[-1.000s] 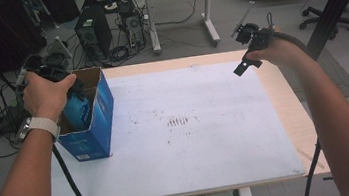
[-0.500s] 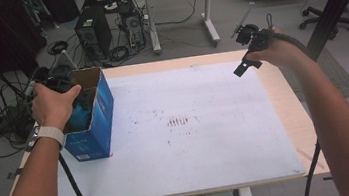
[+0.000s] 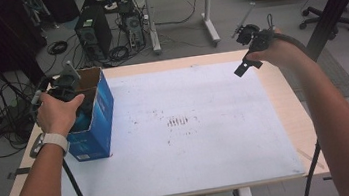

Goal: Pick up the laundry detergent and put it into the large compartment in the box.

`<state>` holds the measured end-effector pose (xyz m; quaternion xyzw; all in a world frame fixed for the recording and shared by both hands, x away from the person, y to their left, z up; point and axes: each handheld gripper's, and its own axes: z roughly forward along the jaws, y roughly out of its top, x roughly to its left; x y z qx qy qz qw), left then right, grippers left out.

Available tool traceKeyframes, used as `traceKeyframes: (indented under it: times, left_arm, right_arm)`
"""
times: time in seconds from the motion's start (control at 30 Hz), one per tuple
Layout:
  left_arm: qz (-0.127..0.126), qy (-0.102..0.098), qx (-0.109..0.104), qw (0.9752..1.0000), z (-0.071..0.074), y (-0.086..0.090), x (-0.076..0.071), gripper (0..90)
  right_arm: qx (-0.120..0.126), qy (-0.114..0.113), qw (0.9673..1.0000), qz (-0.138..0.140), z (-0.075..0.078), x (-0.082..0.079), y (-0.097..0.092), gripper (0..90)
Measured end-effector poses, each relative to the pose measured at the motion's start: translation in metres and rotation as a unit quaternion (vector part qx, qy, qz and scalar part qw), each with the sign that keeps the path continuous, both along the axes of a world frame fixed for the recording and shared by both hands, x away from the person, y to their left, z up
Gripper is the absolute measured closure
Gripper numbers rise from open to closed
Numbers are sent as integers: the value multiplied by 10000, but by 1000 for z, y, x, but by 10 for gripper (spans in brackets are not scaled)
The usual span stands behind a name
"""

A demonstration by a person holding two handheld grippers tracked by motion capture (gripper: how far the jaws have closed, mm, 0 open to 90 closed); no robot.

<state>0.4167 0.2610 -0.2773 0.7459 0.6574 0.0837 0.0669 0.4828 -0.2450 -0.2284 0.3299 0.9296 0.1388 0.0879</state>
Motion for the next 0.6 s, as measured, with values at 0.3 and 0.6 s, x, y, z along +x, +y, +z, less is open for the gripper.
traceKeyframes:
  times: [0.3,0.6]
  left_arm:
    - [3,23,-21,10000,-1,0,2,372]
    - [41,-6,-70,10000,3,1,3,323]
  right_arm:
    - [1,23,10000,3,-2,0,0,115]
    - [9,53,10000,19,-4,0,0,115]
